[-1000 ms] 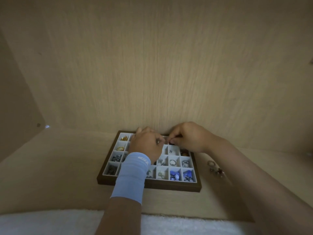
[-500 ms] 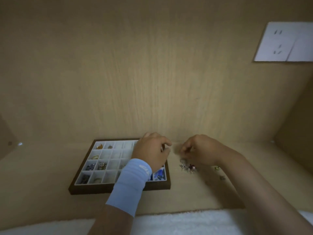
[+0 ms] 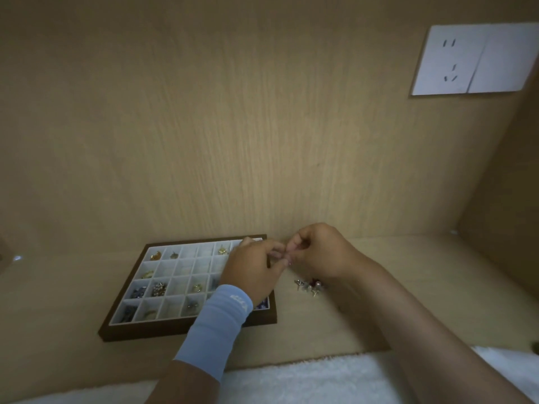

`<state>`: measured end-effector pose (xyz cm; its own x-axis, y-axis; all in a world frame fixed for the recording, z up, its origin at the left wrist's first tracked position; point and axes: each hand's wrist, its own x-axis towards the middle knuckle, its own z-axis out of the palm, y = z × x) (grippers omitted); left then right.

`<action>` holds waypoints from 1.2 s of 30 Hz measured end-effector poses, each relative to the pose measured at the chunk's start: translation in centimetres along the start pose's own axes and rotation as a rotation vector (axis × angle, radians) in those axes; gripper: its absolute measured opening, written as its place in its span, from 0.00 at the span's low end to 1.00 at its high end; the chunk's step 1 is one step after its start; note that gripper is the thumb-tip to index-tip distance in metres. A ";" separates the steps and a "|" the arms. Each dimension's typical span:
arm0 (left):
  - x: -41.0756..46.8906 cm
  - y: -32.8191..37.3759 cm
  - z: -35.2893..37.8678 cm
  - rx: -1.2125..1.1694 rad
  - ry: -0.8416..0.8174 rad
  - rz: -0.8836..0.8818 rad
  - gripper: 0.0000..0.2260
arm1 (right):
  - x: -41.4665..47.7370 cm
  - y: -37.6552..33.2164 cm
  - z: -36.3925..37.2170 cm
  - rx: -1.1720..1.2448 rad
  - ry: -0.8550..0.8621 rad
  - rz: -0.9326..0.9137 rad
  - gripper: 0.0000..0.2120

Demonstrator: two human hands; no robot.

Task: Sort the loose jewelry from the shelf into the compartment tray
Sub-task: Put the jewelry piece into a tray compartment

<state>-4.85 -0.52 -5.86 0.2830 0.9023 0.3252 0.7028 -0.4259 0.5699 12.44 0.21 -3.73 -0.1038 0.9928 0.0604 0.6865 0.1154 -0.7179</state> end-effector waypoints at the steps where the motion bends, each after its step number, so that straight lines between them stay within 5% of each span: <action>1: 0.1 0.1 -0.4 -0.119 0.018 -0.049 0.06 | 0.0 -0.2 0.2 0.131 0.034 0.015 0.03; 6: 0.7 -0.3 -2.0 -0.494 0.051 -0.178 0.04 | 0.0 -1.1 1.0 0.441 0.121 0.064 0.04; 13: 0.8 -1.3 -4.9 -0.462 0.033 -0.238 0.04 | 0.8 -3.3 2.6 0.446 0.133 0.019 0.01; 28: -2.7 -13.8 -13.3 -0.095 0.186 -0.509 0.09 | 6.9 -14.3 13.0 -0.275 -0.187 -0.285 0.07; 36: -2.4 -15.4 -12.5 -0.128 0.190 -0.535 0.14 | 7.8 -15.2 14.6 -0.502 -0.250 -0.361 0.05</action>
<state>-24.47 3.04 -5.95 -0.2200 0.9714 0.0897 0.6282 0.0707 0.7749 -9.37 5.68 -2.47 -0.5118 0.8586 0.0303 0.8231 0.5002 -0.2691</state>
